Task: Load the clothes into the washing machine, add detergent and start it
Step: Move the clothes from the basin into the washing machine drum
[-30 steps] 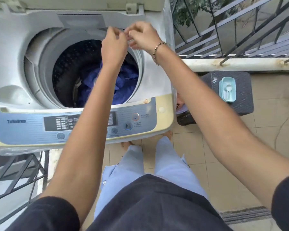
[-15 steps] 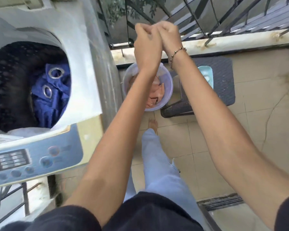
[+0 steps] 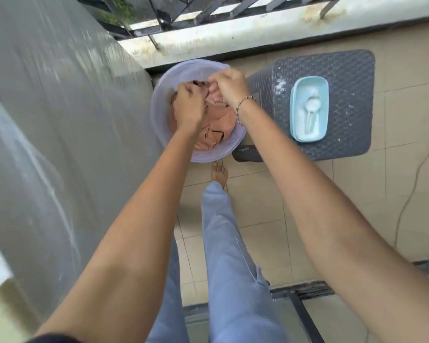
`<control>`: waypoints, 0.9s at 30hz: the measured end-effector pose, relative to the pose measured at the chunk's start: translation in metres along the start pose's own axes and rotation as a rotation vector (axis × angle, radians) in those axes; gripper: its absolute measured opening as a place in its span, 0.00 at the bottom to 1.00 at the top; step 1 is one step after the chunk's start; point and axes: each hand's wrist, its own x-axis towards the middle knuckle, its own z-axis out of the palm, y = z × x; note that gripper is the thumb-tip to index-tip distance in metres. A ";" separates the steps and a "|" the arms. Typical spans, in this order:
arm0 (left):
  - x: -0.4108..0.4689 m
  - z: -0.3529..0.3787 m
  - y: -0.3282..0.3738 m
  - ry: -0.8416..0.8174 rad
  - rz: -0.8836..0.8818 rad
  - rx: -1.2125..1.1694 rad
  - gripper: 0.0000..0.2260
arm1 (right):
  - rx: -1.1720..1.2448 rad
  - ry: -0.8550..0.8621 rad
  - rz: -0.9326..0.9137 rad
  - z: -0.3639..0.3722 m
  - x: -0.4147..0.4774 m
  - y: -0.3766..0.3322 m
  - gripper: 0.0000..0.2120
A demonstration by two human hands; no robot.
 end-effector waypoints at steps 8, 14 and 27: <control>0.107 0.040 -0.088 -0.001 -0.165 0.019 0.06 | -0.164 -0.004 0.105 0.006 0.094 0.091 0.11; 0.143 0.047 -0.128 -0.020 -0.223 0.088 0.05 | -0.503 -0.070 0.227 0.016 0.142 0.153 0.25; 0.226 0.062 -0.195 -0.040 -0.215 0.392 0.37 | -0.356 0.061 0.407 0.034 0.219 0.229 0.50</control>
